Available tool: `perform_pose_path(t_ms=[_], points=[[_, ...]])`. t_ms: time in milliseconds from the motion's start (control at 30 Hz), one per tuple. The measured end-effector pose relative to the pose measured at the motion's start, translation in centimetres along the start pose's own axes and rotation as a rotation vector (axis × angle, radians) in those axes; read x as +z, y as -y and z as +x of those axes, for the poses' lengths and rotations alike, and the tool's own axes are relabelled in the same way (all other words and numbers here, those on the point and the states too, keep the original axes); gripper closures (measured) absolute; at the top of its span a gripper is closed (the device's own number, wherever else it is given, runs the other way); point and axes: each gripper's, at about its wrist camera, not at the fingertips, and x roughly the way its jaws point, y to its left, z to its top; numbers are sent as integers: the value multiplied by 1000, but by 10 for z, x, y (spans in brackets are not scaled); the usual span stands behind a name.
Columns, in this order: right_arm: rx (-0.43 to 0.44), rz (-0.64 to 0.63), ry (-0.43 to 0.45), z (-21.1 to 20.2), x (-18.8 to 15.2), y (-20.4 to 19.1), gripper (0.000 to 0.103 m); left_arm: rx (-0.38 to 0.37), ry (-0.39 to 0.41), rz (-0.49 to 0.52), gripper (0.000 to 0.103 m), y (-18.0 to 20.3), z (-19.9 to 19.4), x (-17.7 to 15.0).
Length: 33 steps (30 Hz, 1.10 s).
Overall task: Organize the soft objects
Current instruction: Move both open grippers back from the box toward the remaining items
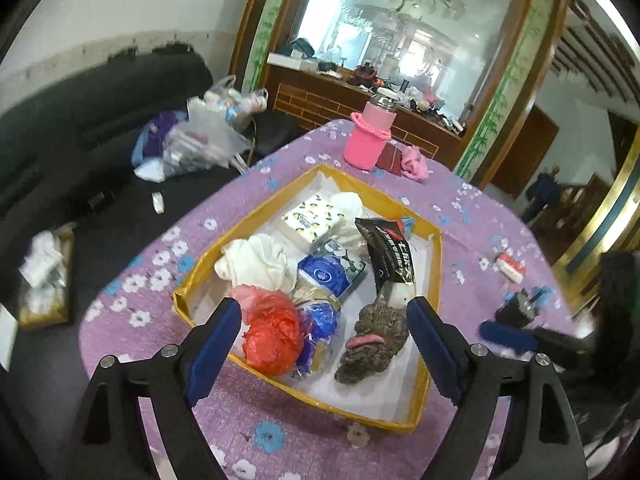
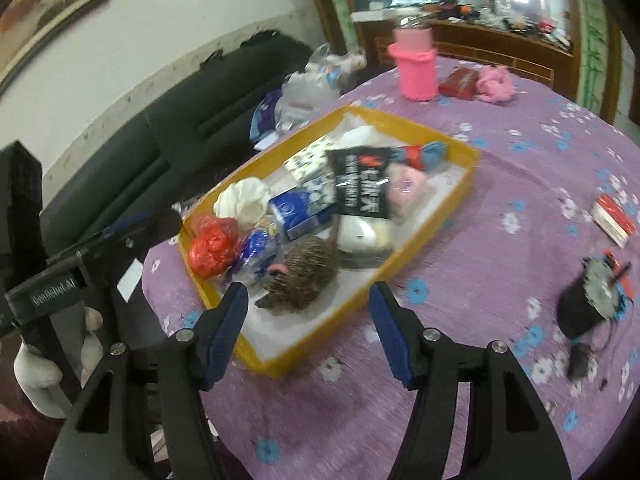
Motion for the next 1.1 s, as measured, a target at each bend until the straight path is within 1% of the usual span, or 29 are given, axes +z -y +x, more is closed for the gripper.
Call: perform_pose_path(t_ms=[133, 300, 467, 733, 867, 1100], points=[[-17, 60, 36, -21, -14, 22, 40, 55, 29, 102, 17, 28, -13, -6], [-37, 148, 65, -40, -29, 57, 40, 115, 55, 238, 17, 68, -16, -20], [-58, 251, 100, -63, -43, 99, 40, 121, 19, 331, 17, 101, -11, -33], [-97, 367, 161, -93, -60, 153, 41, 155, -27, 416, 17, 138, 1, -37], [-105, 423, 181, -101, -66, 177, 41, 171, -48, 452, 17, 156, 13, -38], [-120, 497, 203, -111, -76, 210, 41, 177, -81, 511, 17, 186, 37, -41]])
